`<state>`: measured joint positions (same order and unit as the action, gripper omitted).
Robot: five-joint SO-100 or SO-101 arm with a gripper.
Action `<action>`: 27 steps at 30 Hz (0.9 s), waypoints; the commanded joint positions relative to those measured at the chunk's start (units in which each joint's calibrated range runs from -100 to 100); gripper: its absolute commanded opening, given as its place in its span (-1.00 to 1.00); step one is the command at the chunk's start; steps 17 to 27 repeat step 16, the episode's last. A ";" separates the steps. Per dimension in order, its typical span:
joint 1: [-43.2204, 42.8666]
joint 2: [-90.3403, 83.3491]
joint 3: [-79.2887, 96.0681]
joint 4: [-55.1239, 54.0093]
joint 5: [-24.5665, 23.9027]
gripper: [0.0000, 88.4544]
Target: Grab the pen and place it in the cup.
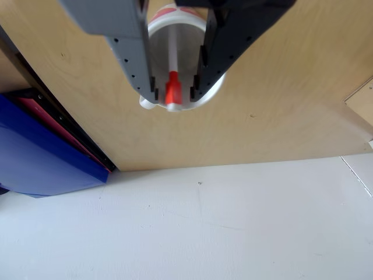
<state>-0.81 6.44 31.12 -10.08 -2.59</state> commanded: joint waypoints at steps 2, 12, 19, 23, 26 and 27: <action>0.44 -0.96 -0.11 -0.97 0.33 -0.66; 0.35 -0.96 -0.11 -0.71 0.33 -0.66; 0.35 -0.96 -0.11 -0.71 0.33 -0.66; 0.35 -0.96 -0.11 -0.71 0.33 -0.66; 0.35 -0.96 -0.11 -0.71 0.33 -0.66; 0.35 -0.96 -0.11 -0.71 0.33 -0.66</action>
